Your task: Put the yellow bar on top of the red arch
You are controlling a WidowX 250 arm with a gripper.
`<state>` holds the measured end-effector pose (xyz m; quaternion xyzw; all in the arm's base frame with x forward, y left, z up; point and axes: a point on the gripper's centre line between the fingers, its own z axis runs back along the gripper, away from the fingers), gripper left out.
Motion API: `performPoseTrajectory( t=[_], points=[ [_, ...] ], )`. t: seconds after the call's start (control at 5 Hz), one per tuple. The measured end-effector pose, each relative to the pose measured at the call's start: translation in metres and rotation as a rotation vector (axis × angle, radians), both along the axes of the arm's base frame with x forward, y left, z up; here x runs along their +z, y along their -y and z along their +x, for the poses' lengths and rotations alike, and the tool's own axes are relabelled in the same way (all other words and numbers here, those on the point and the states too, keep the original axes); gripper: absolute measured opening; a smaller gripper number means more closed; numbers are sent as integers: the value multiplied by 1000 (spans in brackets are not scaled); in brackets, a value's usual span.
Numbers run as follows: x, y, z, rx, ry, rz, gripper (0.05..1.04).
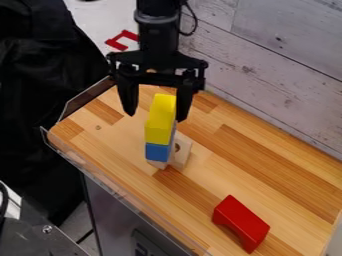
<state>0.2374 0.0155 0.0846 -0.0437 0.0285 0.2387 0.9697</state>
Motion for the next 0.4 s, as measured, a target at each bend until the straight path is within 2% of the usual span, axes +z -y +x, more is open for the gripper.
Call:
performPoseTrajectory(
  t=[0.4],
  points=[
    [-16, -5, 6, 2, -36, -21, 999]
  ],
)
